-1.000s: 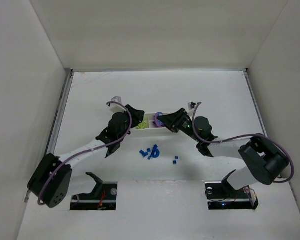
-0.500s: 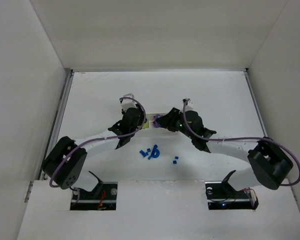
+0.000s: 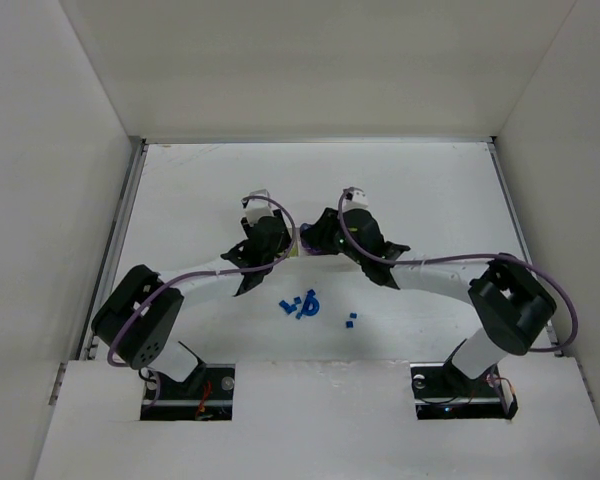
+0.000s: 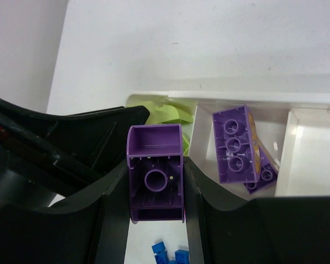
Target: Sort the legos into containers by color
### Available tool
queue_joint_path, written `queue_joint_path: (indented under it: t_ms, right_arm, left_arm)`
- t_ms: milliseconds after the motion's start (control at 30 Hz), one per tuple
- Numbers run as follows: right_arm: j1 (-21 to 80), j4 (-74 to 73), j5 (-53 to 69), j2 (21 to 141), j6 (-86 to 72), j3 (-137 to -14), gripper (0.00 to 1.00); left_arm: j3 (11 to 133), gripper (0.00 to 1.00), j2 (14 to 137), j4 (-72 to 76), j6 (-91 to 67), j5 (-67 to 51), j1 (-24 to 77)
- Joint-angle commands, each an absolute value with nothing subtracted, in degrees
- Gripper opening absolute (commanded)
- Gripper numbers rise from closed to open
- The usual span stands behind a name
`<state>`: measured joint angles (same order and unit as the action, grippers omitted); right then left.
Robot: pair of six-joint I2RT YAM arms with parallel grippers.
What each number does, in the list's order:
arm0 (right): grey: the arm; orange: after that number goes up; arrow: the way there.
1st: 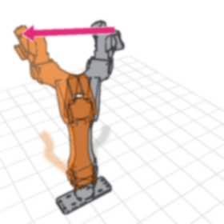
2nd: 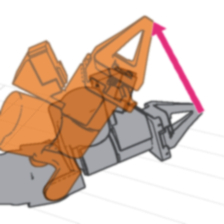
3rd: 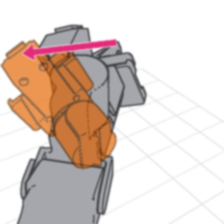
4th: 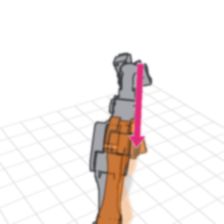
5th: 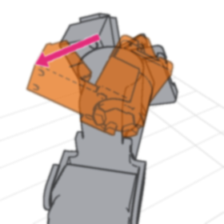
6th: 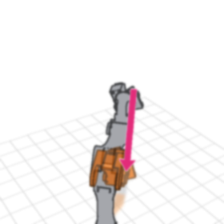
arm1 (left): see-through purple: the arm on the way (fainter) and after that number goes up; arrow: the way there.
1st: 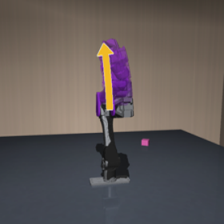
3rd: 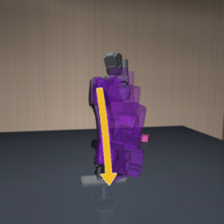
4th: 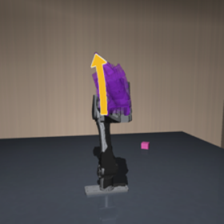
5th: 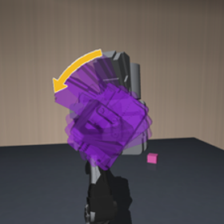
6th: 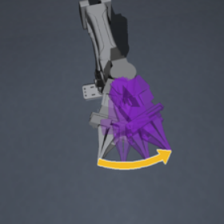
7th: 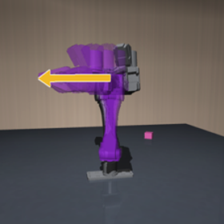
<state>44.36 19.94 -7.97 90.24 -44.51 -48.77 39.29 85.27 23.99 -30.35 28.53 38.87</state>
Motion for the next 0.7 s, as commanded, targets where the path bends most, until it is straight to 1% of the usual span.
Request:
queue_joint_path:
  t_ms: [0,100,467,667]
  right_arm:
    - [45.8,18.6,-11.2,91.8,-41.8,-53.0,0.32]
    - [46.4,17.4,-12.4,93.8,-41.1,-54.8,0.32]
    - [48.1,13.0,-17.2,98.6,-38.6,-59.6,0.34]
    - [48.4,9.1,-19.9,100.5,-37.2,-61.8,0.34]
  left_arm:
    - [39.3,0.46,82.2,25.8,-29.4,29.6,38.6]
    - [38.4,0.49,80.5,25.9,-29.5,29.3,38.4]
    - [32.7,0.49,69.2,25.1,-32.3,28.4,37.7]
    - [30.1,0.48,65.5,24.3,-34.5,26.6,37.7]
